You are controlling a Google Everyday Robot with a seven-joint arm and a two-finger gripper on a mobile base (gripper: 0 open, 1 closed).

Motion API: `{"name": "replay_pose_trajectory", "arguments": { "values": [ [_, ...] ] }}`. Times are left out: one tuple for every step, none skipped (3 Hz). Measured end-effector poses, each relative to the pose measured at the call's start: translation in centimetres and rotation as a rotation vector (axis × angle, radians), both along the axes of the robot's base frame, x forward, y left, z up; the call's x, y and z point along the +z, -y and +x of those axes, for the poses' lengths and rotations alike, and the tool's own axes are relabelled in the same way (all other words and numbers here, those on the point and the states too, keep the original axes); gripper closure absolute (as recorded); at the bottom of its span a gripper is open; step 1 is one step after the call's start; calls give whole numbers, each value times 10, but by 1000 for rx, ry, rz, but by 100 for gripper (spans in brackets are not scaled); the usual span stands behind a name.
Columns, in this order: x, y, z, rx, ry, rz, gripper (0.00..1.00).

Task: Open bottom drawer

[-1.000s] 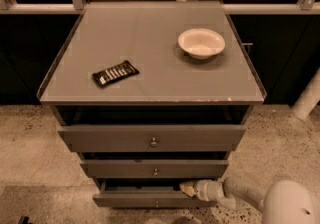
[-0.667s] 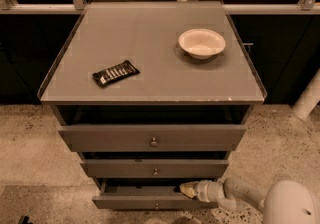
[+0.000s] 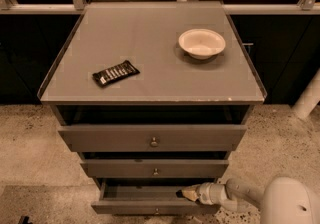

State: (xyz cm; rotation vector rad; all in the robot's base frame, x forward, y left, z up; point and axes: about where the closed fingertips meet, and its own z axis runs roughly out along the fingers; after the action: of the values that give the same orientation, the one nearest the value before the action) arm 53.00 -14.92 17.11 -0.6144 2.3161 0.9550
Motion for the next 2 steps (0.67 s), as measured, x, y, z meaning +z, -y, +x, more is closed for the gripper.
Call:
{"name": "replay_pose_trajectory", "arguments": {
  "values": [
    [0, 6, -28, -9, -77, 26, 100],
    [1, 16, -52, -42, -138, 45, 100]
  ]
}}
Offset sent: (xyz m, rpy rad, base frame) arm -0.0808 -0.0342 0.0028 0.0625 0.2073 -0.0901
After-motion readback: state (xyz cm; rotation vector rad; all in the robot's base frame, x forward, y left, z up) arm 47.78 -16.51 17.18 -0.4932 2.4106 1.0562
